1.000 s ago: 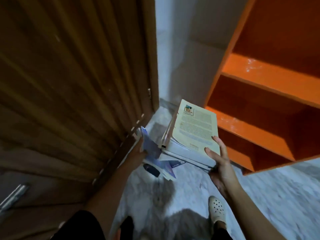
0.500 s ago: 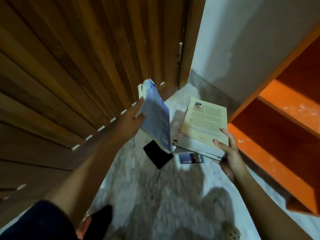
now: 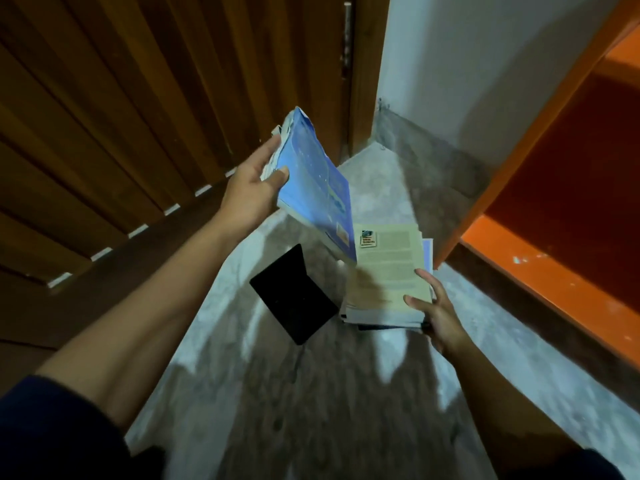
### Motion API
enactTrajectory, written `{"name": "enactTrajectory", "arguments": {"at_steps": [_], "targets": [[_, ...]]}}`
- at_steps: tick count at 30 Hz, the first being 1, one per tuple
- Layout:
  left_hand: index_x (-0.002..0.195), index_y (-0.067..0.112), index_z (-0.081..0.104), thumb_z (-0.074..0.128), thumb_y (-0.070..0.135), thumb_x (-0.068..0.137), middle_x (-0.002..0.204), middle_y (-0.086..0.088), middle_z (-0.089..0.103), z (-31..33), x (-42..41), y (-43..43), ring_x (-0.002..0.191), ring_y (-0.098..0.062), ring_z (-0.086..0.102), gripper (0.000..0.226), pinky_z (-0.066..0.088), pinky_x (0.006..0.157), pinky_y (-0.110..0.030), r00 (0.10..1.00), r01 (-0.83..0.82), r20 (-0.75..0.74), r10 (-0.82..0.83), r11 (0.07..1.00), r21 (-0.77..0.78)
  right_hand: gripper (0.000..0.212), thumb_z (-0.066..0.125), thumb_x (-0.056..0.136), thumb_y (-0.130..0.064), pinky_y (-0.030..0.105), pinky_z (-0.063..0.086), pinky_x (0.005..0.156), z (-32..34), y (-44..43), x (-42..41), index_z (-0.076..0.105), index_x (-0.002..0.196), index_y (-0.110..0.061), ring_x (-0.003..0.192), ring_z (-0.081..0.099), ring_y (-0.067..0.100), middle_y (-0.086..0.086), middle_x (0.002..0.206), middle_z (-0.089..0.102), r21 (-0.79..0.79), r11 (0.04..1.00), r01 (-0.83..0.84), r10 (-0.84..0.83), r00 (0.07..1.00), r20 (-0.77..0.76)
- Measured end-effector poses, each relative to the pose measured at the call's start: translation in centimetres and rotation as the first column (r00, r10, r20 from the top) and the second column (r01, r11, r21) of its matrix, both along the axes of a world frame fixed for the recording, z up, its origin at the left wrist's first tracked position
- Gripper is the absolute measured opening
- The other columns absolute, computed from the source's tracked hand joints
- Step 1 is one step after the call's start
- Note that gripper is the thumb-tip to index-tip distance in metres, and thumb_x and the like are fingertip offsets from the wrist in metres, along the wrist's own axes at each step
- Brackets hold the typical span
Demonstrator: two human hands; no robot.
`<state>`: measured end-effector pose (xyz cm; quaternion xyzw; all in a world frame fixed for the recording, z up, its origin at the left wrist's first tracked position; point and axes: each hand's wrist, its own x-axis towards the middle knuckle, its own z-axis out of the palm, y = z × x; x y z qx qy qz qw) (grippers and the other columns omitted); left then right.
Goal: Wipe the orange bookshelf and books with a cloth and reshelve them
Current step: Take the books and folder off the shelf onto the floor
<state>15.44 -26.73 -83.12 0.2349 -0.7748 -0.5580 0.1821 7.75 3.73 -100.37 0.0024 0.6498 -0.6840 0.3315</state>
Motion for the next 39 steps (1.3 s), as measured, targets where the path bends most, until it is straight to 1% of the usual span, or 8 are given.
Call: {"name": "enactTrajectory", "arguments": {"at_steps": [6,11,15,17,19,22,31,39], "targets": [[0.135,0.035,0.046,0.060,0.028,0.083,0.145,0.008,0.043,-2.2,-0.7,2.5,0.132,-0.020,0.043,0.054,0.035,0.109,-0.050,0.999,0.043,-0.028,-0.040,0.992,0.122,0.058,0.062,0.087,0.000,0.041,0.044,0.101,-3.3,1.6,0.5,0.043,0.132,-0.032,0.126,0.047,0.026,0.006,0.141,0.046,0.091,0.993,-0.080,0.085,0.995,-0.050],[0.142,0.017,0.037,0.055,0.021,0.087,0.148,0.001,0.038,-3.4,-1.0,5.4,0.136,-0.017,0.037,0.058,0.033,0.111,-0.047,0.994,0.099,-0.051,-0.096,0.993,0.064,0.061,0.060,0.088,0.001,0.016,0.046,0.088,-3.7,2.0,1.1,0.037,0.141,-0.015,0.124,0.041,0.016,0.001,0.142,0.038,0.246,0.957,-0.155,0.204,0.961,-0.186],[0.142,0.013,0.037,0.055,0.022,0.084,0.147,0.002,0.038,-4.7,-1.1,7.7,0.136,-0.012,0.036,0.061,0.031,0.113,-0.029,0.988,0.148,-0.059,-0.143,0.986,0.075,0.052,0.062,0.089,-0.010,0.032,0.046,0.098,-3.1,2.0,1.5,0.046,0.138,-0.015,0.120,0.049,0.015,-0.002,0.134,0.048,0.321,0.946,-0.045,0.145,0.945,-0.294],[0.142,0.012,0.038,0.056,0.013,0.091,0.147,0.002,0.038,-5.0,-1.1,9.1,0.135,-0.009,0.035,0.053,0.032,0.103,-0.009,0.988,0.140,-0.070,-0.134,0.987,0.083,0.039,0.057,0.094,-0.017,0.027,0.047,0.098,-1.9,1.3,1.4,0.052,0.133,-0.014,0.118,0.053,0.014,0.002,0.132,0.054,0.213,0.963,0.164,-0.082,0.934,-0.349],[0.142,0.011,0.037,0.052,0.007,0.094,0.143,0.005,0.039,-5.5,-0.9,10.2,0.132,-0.007,0.037,0.050,0.034,0.093,0.000,0.988,0.144,-0.078,-0.136,0.984,0.105,0.039,0.046,0.099,-0.023,0.021,0.048,0.093,0.1,0.0,1.1,0.047,0.137,-0.014,0.121,0.052,0.016,0.002,0.133,0.053,-0.029,0.979,0.203,-0.205,0.966,-0.159],[0.142,0.009,0.034,0.050,0.006,0.095,0.134,0.010,0.038,-6.7,-0.2,11.3,0.123,0.001,0.036,0.050,0.036,0.085,0.002,0.985,0.165,-0.067,-0.158,0.980,0.113,0.046,0.043,0.099,-0.030,0.038,0.048,0.099,2.1,-0.9,0.7,0.037,0.143,-0.019,0.123,0.053,0.025,0.006,0.133,0.055,-0.271,0.957,0.103,-0.066,0.988,0.141],[0.143,0.015,0.023,0.048,0.003,0.095,0.135,0.007,0.039,-15.9,3.1,13.0,0.130,-0.018,0.040,0.056,0.041,0.104,-0.026,0.977,0.157,0.098,-0.191,0.945,0.286,0.080,0.066,0.084,0.000,0.041,0.042,0.104,-0.5,1.5,0.0,0.022,0.149,-0.018,0.122,0.052,0.018,-0.003,0.139,0.047,0.164,0.986,-0.001,0.026,0.988,-0.149],[0.134,0.019,0.031,0.076,0.022,0.067,0.129,-0.002,0.048,-19.9,2.9,13.7,0.114,-0.010,0.052,0.081,0.048,0.086,-0.017,0.959,0.176,0.177,-0.223,0.953,0.245,0.089,0.076,0.076,-0.003,0.044,0.041,0.106,-1.7,1.7,-1.2,0.025,0.148,-0.018,0.133,0.042,0.021,0.002,0.148,0.039,0.353,0.936,-0.017,0.115,0.959,-0.259]]}}
